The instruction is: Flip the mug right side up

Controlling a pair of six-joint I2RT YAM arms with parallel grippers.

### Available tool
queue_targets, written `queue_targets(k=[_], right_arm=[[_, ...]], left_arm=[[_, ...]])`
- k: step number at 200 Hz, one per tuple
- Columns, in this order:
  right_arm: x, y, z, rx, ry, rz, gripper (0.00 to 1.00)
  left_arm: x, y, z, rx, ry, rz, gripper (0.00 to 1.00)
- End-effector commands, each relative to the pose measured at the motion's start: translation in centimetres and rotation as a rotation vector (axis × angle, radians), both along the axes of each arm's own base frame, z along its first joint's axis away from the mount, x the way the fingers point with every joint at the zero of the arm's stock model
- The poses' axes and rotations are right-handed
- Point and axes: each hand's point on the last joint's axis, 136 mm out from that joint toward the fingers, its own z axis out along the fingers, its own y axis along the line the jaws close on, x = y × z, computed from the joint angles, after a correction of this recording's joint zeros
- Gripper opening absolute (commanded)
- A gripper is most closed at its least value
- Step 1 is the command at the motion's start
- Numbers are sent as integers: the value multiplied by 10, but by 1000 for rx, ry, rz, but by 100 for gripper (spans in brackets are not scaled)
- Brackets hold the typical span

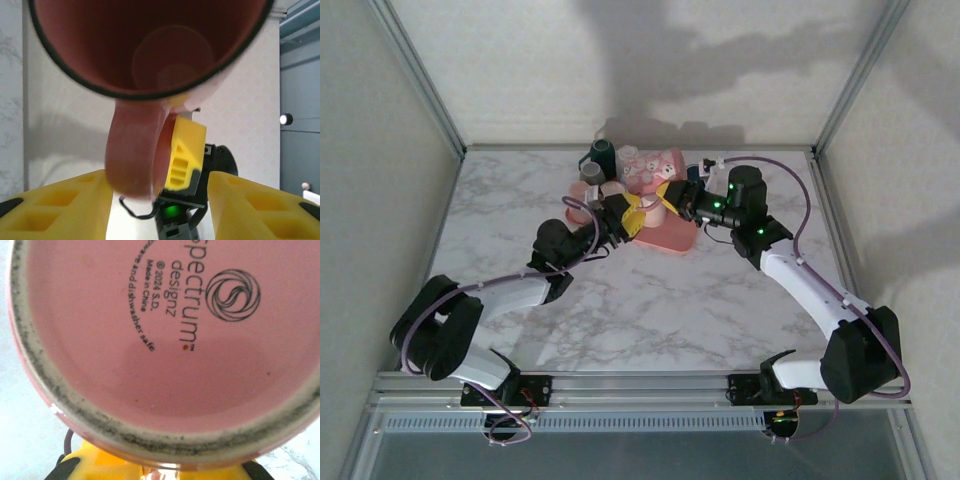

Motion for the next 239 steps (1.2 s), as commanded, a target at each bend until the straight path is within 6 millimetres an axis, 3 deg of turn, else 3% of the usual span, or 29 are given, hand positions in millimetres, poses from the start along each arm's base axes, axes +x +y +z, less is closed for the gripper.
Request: queue_targets(k=[1, 58, 72, 93, 115, 128, 149, 164, 198, 239], right_arm=[[-20, 4, 62, 113, -208, 60, 0], [-26, 4, 60, 119, -202, 76, 0], [-26, 5, 59, 114, -204, 81, 0], [-26, 4, 56, 96, -208, 75, 0], [-25, 0, 52, 67, -211, 49, 13], [-24, -2, 49, 47, -204, 37, 27], [-22, -2, 44, 29, -193, 30, 62], [-22, -4, 41, 7, -190, 16, 74], [-23, -15, 32, -96, -199, -18, 79], [-24, -45, 8, -348, -194, -101, 78]], left_arm=[[-5, -7, 36, -92, -80, -32, 47], [1, -9, 42, -112, -94, -29, 17], [0, -9, 47, -123, -110, -31, 0], [-1, -7, 51, -121, -131, -17, 0], [-3, -4, 58, -99, -169, 0, 0], [-4, -1, 62, -78, -198, 23, 0], [-6, 5, 68, -46, -240, 60, 0], [-6, 9, 69, -16, -264, 85, 0], [-6, 20, 67, 73, -307, 137, 0], [4, 38, 51, 313, -315, 215, 0]])
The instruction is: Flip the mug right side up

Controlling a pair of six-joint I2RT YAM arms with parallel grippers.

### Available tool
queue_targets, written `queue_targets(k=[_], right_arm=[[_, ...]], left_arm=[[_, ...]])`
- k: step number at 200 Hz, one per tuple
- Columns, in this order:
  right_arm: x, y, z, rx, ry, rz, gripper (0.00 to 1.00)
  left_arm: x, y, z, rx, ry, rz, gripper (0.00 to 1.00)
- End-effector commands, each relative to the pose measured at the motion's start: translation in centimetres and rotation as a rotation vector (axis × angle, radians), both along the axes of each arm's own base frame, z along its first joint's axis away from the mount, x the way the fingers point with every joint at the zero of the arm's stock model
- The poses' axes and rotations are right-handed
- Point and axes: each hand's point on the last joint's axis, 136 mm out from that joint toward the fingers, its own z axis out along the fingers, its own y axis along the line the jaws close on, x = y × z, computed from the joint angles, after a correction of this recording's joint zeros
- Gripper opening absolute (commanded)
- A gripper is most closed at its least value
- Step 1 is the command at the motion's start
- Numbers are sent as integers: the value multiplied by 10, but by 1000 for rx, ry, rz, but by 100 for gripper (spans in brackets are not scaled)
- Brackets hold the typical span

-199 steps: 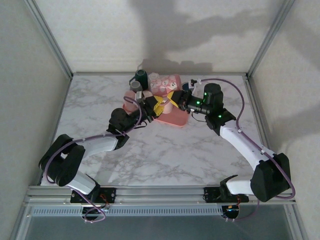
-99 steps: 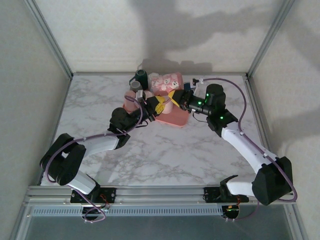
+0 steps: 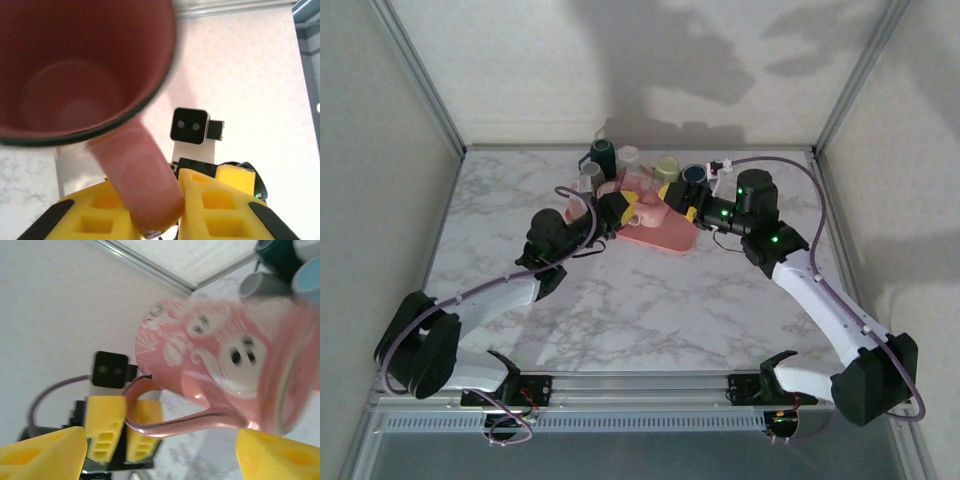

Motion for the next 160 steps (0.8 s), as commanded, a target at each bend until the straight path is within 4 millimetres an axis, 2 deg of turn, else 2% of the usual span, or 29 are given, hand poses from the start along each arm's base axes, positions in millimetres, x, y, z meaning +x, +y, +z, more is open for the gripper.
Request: queue_targets(k=[1, 24, 44, 93, 96, 120, 160], right_arm=[[-4, -23, -5, -181, -50, -65, 78], [-4, -33, -12, -235, -47, -82, 78], [-4, -32, -17, -235, -38, -71, 78], [1, -23, -29, -218, -3, -45, 76], [1, -23, -31, -221, 1, -44, 76], [3, -22, -40, -250, 26, -32, 76], [4, -20, -47, -267, 46, -19, 75]], left_arm=[[-2, 19, 33, 125, -165, 84, 0], [7, 32, 20, 301, -139, 138, 0], [7, 38, 13, 380, -132, 148, 0], [9, 47, -8, 423, -135, 166, 0], [9, 47, -3, 410, -158, 168, 0], [7, 48, -3, 401, -204, 173, 0], [8, 63, -6, 501, -267, 250, 0]])
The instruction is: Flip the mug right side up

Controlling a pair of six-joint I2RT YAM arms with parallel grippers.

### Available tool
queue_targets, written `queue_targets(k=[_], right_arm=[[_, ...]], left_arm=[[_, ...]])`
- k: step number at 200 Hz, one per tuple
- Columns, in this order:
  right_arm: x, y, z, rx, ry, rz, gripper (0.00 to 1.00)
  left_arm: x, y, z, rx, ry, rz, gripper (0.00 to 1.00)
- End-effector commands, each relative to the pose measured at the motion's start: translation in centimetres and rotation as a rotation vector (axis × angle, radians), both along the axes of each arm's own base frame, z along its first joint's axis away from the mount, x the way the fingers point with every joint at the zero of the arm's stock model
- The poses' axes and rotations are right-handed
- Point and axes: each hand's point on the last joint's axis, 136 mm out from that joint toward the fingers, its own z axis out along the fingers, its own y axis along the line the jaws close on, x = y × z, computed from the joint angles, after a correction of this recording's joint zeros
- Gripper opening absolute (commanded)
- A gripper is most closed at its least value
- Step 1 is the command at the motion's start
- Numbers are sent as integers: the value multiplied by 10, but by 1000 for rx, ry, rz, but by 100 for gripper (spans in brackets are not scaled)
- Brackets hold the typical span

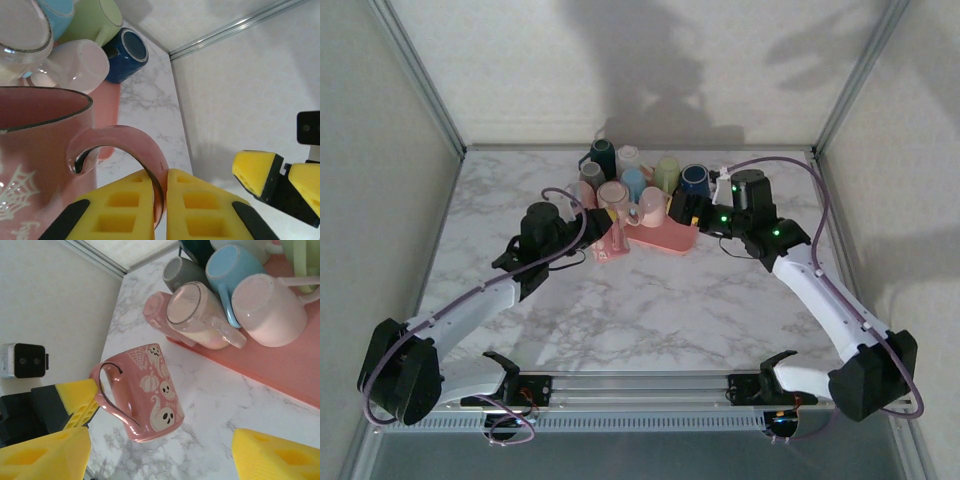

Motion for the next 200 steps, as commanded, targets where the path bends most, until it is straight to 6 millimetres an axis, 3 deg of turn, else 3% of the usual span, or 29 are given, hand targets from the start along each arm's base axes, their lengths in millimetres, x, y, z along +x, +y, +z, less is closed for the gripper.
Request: queue_targets(k=[1, 87, 142, 200], right_arm=[[0, 1, 4, -10, -12, 20, 75], [5, -6, 0, -40, -13, 32, 74], [6, -4, -5, -78, -15, 91, 74], [9, -5, -10, -94, -2, 102, 73]], left_arm=[[2, 14, 65, -2, -278, 47, 0], [12, 76, 72, 407, -522, 300, 0], [28, 113, 72, 653, -589, 396, 0], [49, 158, 68, 734, -647, 494, 0]])
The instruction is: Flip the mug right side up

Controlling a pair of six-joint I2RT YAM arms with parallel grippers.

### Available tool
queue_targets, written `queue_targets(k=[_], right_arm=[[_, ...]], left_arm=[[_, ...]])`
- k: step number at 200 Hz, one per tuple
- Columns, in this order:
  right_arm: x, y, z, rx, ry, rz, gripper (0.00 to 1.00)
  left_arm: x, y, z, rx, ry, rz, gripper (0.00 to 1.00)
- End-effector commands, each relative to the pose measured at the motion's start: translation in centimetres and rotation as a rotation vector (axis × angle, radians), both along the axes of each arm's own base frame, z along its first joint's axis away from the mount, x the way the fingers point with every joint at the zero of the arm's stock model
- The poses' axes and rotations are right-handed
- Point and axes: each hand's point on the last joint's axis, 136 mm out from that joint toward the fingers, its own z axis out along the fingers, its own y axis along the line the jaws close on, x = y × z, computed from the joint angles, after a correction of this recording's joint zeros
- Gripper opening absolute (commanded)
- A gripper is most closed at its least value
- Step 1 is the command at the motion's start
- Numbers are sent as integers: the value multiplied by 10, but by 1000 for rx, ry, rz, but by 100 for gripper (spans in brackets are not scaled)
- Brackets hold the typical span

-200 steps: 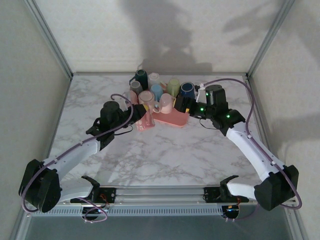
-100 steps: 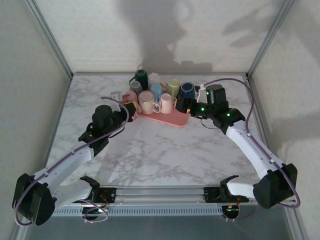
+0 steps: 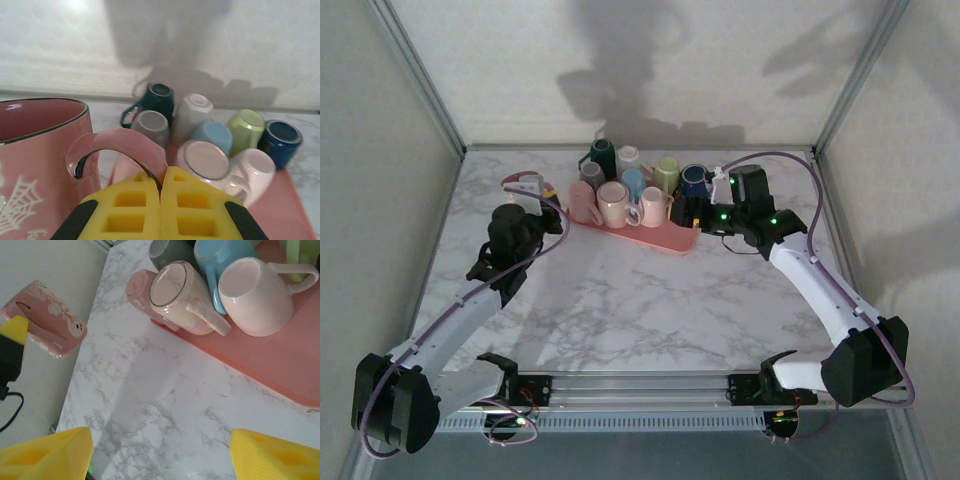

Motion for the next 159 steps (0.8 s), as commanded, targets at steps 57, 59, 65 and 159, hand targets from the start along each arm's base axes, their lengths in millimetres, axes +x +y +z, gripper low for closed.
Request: queue_targets(k=[57, 59, 65, 159], right_arm=[[7, 0, 5, -2, -12, 30, 72], [7, 0, 4, -2, -9, 31, 72], [7, 0, 4, 0, -9, 36, 71], [16, 3, -1, 24, 16, 41, 70]], left_arm=[[39, 53, 16, 108, -283, 36, 0], [40, 53, 15, 111, -284, 34, 0], [43, 55, 12, 119, -286, 35, 0], [93, 97, -37, 158, -308, 118, 0]])
